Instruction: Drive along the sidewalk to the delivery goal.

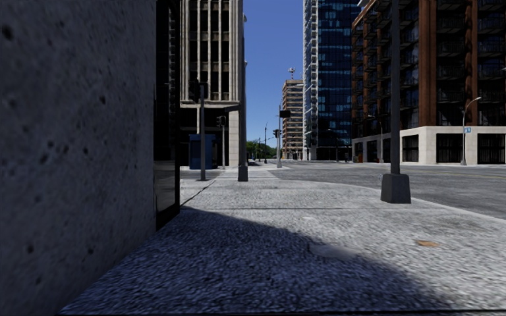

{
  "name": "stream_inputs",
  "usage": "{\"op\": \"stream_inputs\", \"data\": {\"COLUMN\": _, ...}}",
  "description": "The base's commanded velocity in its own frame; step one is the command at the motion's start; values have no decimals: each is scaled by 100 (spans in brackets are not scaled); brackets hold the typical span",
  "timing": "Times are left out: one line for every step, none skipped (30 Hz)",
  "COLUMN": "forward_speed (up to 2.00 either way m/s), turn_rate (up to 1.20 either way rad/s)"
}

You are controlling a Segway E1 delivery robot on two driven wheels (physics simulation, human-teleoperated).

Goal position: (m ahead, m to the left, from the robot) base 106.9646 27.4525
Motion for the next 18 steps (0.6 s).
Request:
{"op": "stream_inputs", "data": {"forward_speed": 200, "turn_rate": 0}}
{"op": "stream_inputs", "data": {"forward_speed": 200, "turn_rate": 0}}
{"op": "stream_inputs", "data": {"forward_speed": 200, "turn_rate": 0}}
{"op": "stream_inputs", "data": {"forward_speed": 200, "turn_rate": 0}}
{"op": "stream_inputs", "data": {"forward_speed": 200, "turn_rate": 0}}
{"op": "stream_inputs", "data": {"forward_speed": 200, "turn_rate": 0}}
{"op": "stream_inputs", "data": {"forward_speed": 200, "turn_rate": 0}}
{"op": "stream_inputs", "data": {"forward_speed": 200, "turn_rate": 0}}
{"op": "stream_inputs", "data": {"forward_speed": 200, "turn_rate": 0}}
{"op": "stream_inputs", "data": {"forward_speed": 200, "turn_rate": 0}}
{"op": "stream_inputs", "data": {"forward_speed": 200, "turn_rate": 0}}
{"op": "stream_inputs", "data": {"forward_speed": 200, "turn_rate": 0}}
{"op": "stream_inputs", "data": {"forward_speed": 200, "turn_rate": 0}}
{"op": "stream_inputs", "data": {"forward_speed": 200, "turn_rate": 0}}
{"op": "stream_inputs", "data": {"forward_speed": 200, "turn_rate": 0}}
{"op": "stream_inputs", "data": {"forward_speed": 200, "turn_rate": 0}}
{"op": "stream_inputs", "data": {"forward_speed": 200, "turn_rate": 0}}
{"op": "stream_inputs", "data": {"forward_speed": 200, "turn_rate": 0}}
